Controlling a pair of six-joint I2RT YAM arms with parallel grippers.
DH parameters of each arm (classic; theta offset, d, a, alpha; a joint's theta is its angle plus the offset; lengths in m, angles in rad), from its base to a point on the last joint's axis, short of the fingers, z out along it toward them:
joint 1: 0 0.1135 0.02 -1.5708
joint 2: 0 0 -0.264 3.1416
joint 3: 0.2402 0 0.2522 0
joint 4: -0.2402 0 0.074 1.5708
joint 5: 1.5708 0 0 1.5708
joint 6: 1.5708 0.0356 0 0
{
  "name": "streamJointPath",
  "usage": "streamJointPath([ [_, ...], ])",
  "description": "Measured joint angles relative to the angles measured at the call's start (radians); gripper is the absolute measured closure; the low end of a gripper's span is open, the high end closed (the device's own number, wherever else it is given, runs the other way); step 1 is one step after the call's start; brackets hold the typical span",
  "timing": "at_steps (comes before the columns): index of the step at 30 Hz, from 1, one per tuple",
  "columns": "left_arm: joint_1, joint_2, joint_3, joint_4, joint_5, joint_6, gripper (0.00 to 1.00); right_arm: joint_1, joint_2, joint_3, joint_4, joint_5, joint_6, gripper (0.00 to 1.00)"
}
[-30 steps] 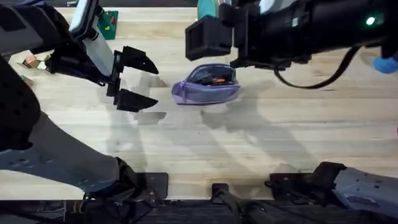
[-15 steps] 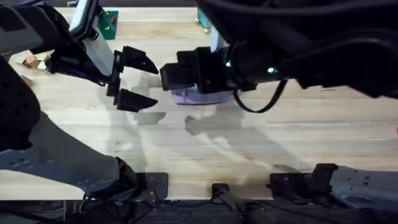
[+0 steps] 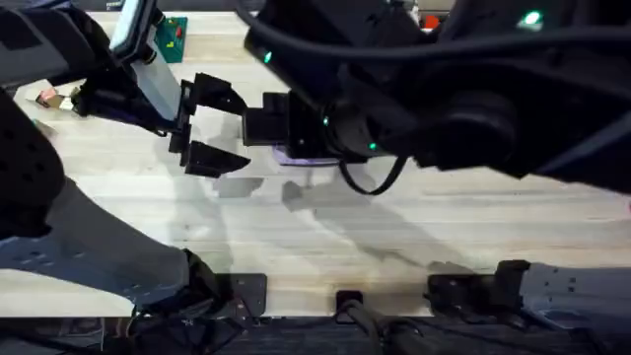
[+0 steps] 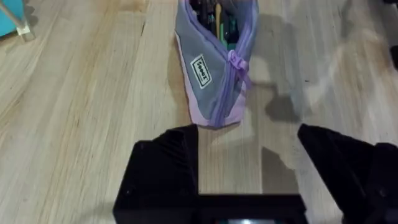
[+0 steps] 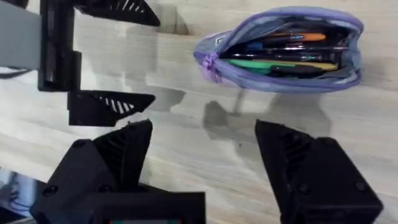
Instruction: Unzip the bag, pick up the pens from the table one at a time and place them inside, then zip the bag closed.
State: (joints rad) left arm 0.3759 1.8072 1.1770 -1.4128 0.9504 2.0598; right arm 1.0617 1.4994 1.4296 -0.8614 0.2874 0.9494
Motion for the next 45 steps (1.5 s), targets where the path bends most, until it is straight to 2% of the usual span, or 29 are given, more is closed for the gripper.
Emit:
streamJointPath([
  [9,0.0,0.0,0.0,0.0,0.0,0.0,0.008,0.017,0.026,0.0,0.019,0.038,0.092,0.006],
  [29,0.0,0.0,0.0,0.0,0.0,0.0,0.007,0.017,0.048,0.0,0.05,0.042,0.115,0.006],
  [38,0.0,0.0,0.0,0.0,0.0,0.0,0.007,0.017,0.15,0.0,0.065,0.045,0.117,0.005],
  [45,0.0,0.0,0.0,0.0,0.0,0.0,0.007,0.017,0.177,0.0,0.105,0.045,0.117,0.005],
])
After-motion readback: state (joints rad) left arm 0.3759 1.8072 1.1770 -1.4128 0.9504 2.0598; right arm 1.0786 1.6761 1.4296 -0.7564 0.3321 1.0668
